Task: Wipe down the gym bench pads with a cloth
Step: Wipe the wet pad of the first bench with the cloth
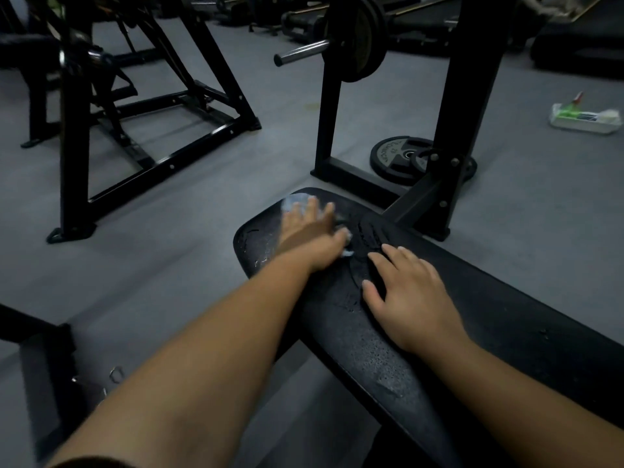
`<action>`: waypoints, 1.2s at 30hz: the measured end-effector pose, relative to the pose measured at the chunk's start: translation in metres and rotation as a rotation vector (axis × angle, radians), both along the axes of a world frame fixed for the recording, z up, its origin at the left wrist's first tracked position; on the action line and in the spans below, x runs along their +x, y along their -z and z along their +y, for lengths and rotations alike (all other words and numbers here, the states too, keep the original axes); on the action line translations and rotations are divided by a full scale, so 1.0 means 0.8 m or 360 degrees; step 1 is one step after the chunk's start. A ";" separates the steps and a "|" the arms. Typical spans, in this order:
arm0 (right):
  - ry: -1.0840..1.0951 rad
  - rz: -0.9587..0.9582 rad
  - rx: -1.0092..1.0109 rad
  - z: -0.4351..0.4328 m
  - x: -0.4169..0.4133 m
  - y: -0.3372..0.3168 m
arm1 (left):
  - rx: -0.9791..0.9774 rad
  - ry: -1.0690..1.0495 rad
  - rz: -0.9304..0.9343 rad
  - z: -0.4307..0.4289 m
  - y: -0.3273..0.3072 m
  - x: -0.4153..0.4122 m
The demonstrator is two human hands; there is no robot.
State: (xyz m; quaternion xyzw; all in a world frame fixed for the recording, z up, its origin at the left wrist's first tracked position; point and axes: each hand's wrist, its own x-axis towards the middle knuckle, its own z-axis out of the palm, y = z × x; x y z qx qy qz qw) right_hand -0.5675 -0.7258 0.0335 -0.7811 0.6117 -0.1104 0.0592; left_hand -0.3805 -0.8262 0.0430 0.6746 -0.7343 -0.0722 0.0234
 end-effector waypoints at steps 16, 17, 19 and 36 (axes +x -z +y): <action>0.0071 -0.0292 -0.0010 0.003 -0.006 0.003 | -0.0131 0.0675 0.0038 0.107 0.000 0.047; 0.0078 -0.0299 -0.0012 0.003 -0.005 0.003 | -0.0163 0.0603 0.0058 0.116 0.003 0.075; 0.0102 -0.0301 -0.0029 0.002 -0.002 0.003 | -0.0152 0.0294 0.0039 0.100 0.006 0.114; 0.0102 -0.0374 -0.0033 0.003 0.000 0.000 | -0.0077 0.0136 -0.0039 0.010 -0.006 -0.006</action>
